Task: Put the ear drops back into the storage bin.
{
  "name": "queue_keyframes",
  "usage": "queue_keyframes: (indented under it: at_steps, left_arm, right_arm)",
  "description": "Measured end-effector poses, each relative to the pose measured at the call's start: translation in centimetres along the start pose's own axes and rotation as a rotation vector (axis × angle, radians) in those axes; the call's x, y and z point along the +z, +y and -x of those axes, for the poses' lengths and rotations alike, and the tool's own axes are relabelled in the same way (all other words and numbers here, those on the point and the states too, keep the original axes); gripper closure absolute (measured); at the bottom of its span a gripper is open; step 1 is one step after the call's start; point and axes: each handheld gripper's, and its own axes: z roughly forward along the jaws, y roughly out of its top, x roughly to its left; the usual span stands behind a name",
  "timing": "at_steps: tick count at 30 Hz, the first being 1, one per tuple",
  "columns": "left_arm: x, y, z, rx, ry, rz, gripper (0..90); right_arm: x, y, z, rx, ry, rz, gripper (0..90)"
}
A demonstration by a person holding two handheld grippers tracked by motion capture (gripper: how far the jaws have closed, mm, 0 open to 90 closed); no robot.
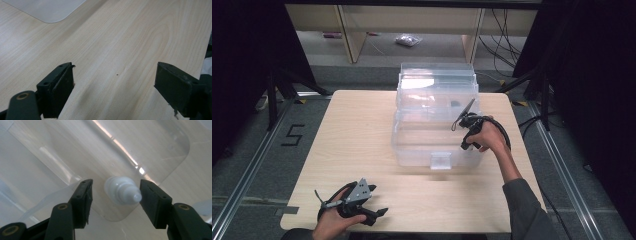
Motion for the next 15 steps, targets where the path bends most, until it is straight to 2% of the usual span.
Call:
queue_keyframes:
  at_steps: [2,3,4,11,12,15]
  left_arm:
    - [0.0,0.0,0.0,-0.001,-0.004,0.000,15.1]
    - [0.0,0.0,0.0,-0.002,-0.004,0.000,15.1]
    - [0.0,0.0,0.0,-0.002,-0.004,0.000,15.1]
    - [0.0,0.0,0.0,-0.002,0.002,0.003,15.1]
    - [0.0,0.0,0.0,-0.003,0.002,0.003,15.1]
    - [0.0,0.0,0.0,-0.001,0.001,-0.001,15.1]
  right_arm:
    - [-0.5,0.0,-0.2,0.020,0.004,0.005,40.9]
    - [-0.7,-0.1,0.1,-0.021,-0.010,0.034,40.4]
    - [-1.0,-0.1,-0.1,-0.007,-0.008,0.042,39.2]
    - [-2.4,-0.2,-0.6,-0.021,-0.015,0.091,34.6]
    - [-2.6,-0.2,-0.7,-0.011,-0.016,0.096,34.1]
    - [-3.2,-0.4,-0.8,-0.031,-0.018,0.119,33.6]
